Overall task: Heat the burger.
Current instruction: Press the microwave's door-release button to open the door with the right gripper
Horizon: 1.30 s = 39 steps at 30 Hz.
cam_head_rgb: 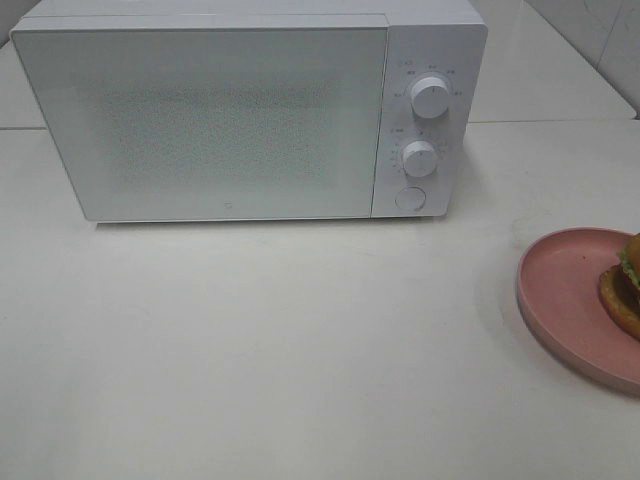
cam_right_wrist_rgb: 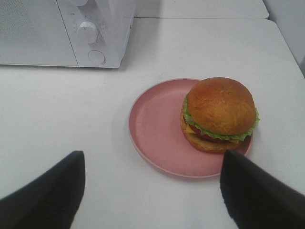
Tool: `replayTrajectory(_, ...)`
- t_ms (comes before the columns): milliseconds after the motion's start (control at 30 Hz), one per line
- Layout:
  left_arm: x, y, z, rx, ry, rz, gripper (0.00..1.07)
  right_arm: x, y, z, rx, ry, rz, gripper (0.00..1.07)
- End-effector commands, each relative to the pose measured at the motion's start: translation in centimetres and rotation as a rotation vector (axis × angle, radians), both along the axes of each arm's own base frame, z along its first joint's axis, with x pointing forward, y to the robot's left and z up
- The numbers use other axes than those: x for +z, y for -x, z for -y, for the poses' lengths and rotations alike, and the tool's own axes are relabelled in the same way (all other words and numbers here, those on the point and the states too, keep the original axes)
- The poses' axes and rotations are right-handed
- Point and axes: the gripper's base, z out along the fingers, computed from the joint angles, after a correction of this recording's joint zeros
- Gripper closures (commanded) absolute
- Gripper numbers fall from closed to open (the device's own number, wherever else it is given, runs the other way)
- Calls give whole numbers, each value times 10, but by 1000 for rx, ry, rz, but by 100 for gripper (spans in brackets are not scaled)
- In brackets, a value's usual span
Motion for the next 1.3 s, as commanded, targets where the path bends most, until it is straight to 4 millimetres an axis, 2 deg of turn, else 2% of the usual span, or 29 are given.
replayTrajectory(33,-1,3,1,-2,8,17,10,0,4,0,-11,-11,32,33)
replayTrajectory(667,-1,3,1,-2,8,17,10,0,4,0,-13,-15,36,33)
replayTrajectory(767,-1,3,1,-2,8,17,10,5,4,0,-18,-26,39,33)
replayTrajectory(833,-1,3,1,-2,8,17,10,14,-2,0,-22,-32,25,33)
replayTrajectory(933,-1,3,1,-2,8,17,10,16,-4,0,-22,-32,21,33)
replayTrajectory(1000,-1,3,1,-2,8,17,10,18,-16,-1,-23,-28,-21,33)
replayTrajectory(1300,-1,3,1,-2,8,17,10,20,-41,-3,-22,-24,-52,33)
